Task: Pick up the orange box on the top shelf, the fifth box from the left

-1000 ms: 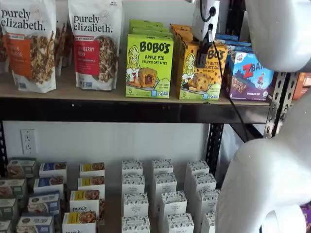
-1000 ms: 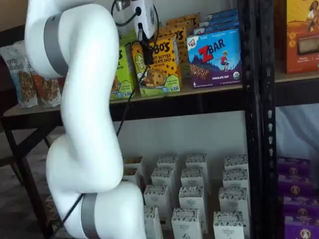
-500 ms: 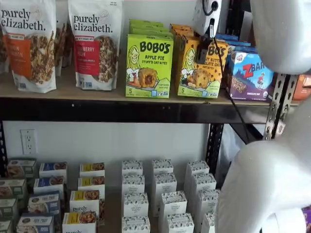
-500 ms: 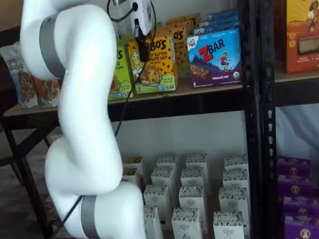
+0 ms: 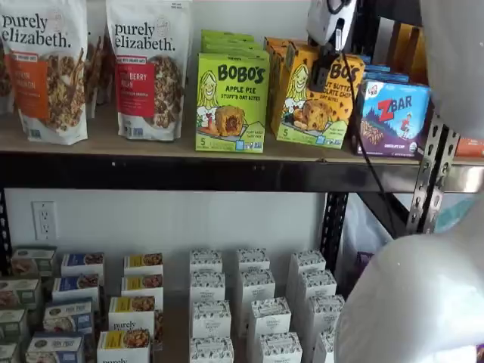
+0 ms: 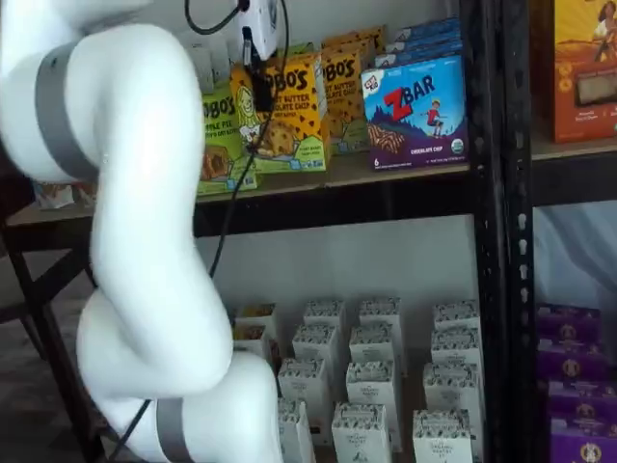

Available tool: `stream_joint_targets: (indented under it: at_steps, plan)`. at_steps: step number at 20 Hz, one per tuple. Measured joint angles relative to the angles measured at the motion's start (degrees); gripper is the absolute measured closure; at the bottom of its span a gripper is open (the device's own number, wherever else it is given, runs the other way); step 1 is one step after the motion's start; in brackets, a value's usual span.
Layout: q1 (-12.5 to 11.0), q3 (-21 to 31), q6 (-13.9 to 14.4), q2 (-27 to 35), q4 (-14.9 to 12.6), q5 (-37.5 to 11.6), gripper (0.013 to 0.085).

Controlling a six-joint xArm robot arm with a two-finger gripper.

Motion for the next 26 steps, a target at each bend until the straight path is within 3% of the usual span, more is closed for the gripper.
stream_joint_targets:
  at_steps: [2, 9, 15, 18, 20, 22, 26]
  plan:
    - [0.2, 3.3, 0.0, -3.8, -0.6, -1.9, 0.065]
    - [0.0, 7.0, -0.7, -9.2, -3.2, 2.0, 0.065]
    - [-2.1, 9.2, -2.7, -12.7, -3.3, 5.3, 0.065]
    - [-4.1, 10.1, -4.0, -14.0, -1.1, 6.6, 0.065]
    - [-3.6, 12.1, -4.0, -16.0, -2.5, 5.0, 0.065]
    - [-3.0, 12.4, -3.9, -16.4, -4.4, 6.7, 0.065]
    - [-4.2, 14.5, -5.1, -18.4, -4.4, 7.7, 0.065]
